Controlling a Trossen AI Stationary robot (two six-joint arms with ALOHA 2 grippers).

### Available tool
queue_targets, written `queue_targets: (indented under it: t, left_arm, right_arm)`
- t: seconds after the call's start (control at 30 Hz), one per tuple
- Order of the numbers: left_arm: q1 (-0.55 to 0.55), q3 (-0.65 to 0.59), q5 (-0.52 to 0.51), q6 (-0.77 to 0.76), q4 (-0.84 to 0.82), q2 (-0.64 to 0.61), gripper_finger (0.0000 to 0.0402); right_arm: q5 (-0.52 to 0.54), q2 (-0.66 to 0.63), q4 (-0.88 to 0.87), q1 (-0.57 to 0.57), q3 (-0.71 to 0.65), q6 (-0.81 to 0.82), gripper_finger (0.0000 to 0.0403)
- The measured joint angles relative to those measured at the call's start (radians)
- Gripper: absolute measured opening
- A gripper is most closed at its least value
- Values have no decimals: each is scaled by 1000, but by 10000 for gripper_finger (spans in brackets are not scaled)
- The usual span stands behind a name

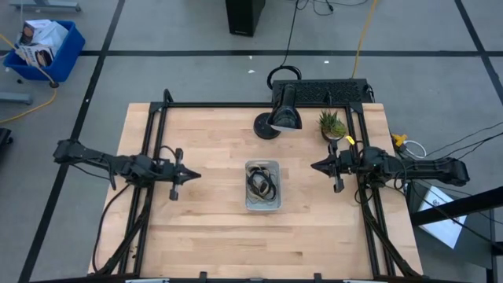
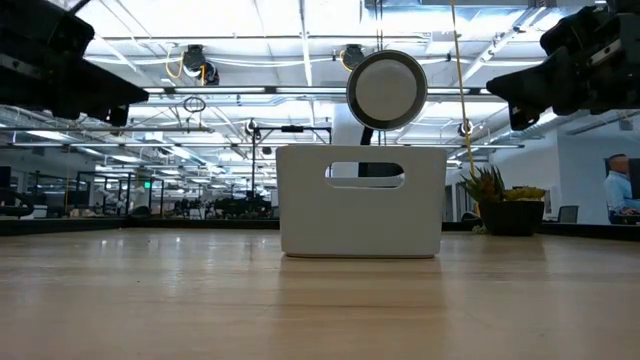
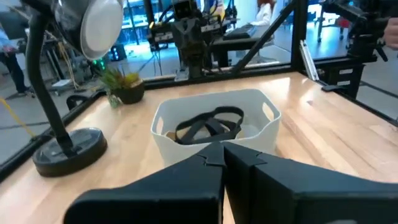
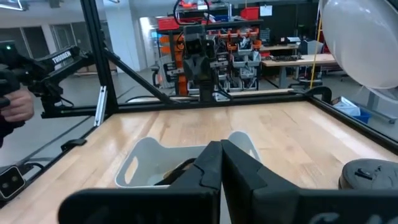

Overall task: Pick and place rubber bands into bin
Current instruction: Return to Home Position

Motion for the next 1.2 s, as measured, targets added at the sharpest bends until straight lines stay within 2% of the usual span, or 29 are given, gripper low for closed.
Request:
queue_targets:
  t: [0.2,0.43,0.6,0.87,1.2]
  left_arm:
    - [1,0,-1,-37,-8,3,1]
    - [1,0,-4,-77,-66,3,2]
    - [1,0,-4,-107,-112,4,18]
    - [1,0,-5,-104,-93,3,40]
    - [1,0,-5,-102,-92,3,40]
  right_arm:
    - [0,0,-2,0,-1,3,0]
    - [3,0,-2,0,-2,-89,0]
    - [3,0,1,0,-2,-92,0]
    - [3,0,2,0,-2,-93,0]
    - [3,0,2,0,-2,-93,0]
